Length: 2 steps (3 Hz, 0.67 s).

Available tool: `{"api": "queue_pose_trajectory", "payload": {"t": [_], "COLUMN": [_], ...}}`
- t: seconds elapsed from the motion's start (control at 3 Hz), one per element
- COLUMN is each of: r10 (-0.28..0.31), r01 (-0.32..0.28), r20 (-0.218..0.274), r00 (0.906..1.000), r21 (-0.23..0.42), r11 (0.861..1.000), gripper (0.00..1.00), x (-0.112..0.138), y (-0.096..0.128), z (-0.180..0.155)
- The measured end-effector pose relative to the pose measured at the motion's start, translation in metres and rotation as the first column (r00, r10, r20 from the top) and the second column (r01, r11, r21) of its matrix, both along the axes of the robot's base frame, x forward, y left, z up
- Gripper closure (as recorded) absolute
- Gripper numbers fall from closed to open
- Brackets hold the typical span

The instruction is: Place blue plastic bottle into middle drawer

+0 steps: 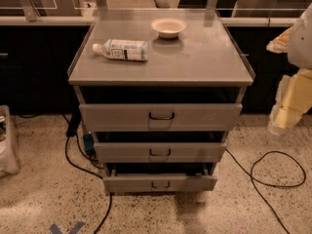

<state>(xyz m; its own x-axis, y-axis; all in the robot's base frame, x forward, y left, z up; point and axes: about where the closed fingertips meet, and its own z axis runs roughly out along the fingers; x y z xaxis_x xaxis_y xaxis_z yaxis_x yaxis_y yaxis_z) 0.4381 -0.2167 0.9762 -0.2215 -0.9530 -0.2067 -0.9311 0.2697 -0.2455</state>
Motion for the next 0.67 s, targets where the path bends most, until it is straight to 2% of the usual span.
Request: {"api": "queue_pose_trajectory", "payload": {"t": [0.33,0.67], "r10": [0.0,0.032], "r01": [0.0,-0.032], "r20": [0.0,0.014], "r00": [1.0,0.9994], "r21": [0.0,0.007], "r11": [1.0,0.999], "gripper": [0.0,0.0], "x": [0.0,0.006], "y": [0.0,0.011], "z": [0.0,-0.001]}}
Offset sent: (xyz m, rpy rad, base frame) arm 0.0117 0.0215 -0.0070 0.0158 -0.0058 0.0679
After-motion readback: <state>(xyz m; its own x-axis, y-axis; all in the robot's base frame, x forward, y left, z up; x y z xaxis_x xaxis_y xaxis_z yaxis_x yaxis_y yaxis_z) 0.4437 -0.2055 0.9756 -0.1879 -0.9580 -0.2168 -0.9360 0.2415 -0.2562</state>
